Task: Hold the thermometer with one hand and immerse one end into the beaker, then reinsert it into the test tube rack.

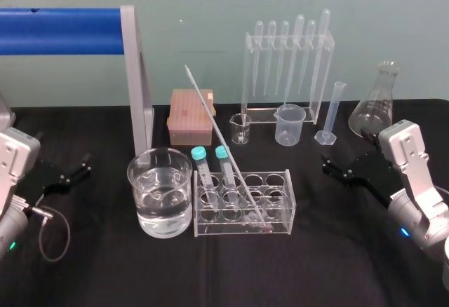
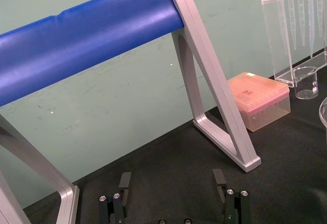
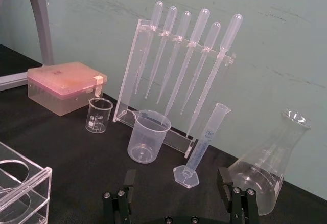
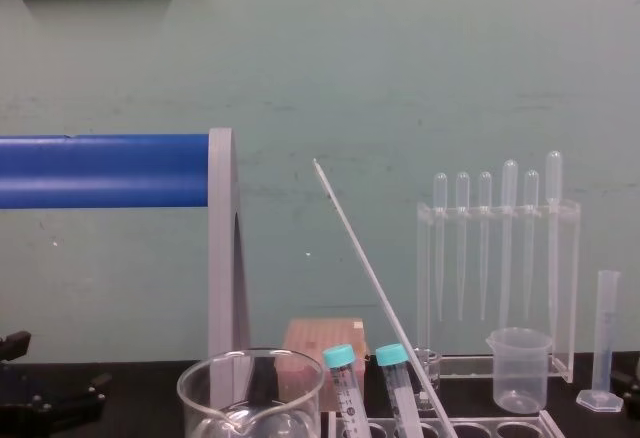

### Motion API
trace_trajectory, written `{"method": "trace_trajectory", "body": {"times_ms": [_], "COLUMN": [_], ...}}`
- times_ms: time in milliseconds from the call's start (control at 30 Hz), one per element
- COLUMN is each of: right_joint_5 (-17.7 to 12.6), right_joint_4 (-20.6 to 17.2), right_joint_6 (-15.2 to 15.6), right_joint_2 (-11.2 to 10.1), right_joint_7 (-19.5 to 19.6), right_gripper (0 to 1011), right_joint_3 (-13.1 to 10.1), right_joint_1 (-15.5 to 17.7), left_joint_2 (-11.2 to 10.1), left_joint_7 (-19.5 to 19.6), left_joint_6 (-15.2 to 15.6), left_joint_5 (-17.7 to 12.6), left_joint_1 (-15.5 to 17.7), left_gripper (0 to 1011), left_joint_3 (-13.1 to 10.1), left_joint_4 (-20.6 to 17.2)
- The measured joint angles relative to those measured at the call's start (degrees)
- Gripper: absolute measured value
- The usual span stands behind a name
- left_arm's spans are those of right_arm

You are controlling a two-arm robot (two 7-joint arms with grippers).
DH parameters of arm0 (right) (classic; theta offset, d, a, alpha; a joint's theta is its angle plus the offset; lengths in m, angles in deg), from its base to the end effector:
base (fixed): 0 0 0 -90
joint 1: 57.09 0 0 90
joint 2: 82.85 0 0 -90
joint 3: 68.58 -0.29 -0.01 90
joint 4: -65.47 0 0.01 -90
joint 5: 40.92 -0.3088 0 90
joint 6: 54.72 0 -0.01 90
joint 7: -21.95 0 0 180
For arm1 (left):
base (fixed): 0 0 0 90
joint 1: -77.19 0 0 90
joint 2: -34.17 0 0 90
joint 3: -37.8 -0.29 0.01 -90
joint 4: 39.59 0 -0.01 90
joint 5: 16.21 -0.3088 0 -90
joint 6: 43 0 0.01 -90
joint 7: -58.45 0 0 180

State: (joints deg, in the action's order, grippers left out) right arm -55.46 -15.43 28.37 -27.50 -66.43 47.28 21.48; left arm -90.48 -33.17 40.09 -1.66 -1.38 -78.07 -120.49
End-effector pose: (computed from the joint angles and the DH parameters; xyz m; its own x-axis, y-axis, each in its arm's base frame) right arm 0.3581 -0.0827 -0.3023 0.2922 -0.8802 0.3739 0.9553 0.2873 -0.0702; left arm 0.3581 0.0827 -0.3023 0.2924 0.8802 0.3737 -0.9552 0.2874 0.0703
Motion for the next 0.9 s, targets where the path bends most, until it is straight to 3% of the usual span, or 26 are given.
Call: {"method": "trace_trajectory", "body": {"times_ms": [900], "right_joint_5": [0.0], "right_joint_4": [0.0], "right_joint_6": [0.0], "right_joint_2": [0.0], "right_joint_7": [0.0], "right_gripper": [1002], "right_joint_3": [0.0], "right_joint_1": [0.0], "left_joint_2": [0.0], "left_joint_7": [0.0], "left_joint_6": [0.0], "left_joint_5": [0.0], "left_joint_1": [0.0], "left_gripper": [1008], "left_joint_3": [0.0], "left_joint_4": [0.0]}}
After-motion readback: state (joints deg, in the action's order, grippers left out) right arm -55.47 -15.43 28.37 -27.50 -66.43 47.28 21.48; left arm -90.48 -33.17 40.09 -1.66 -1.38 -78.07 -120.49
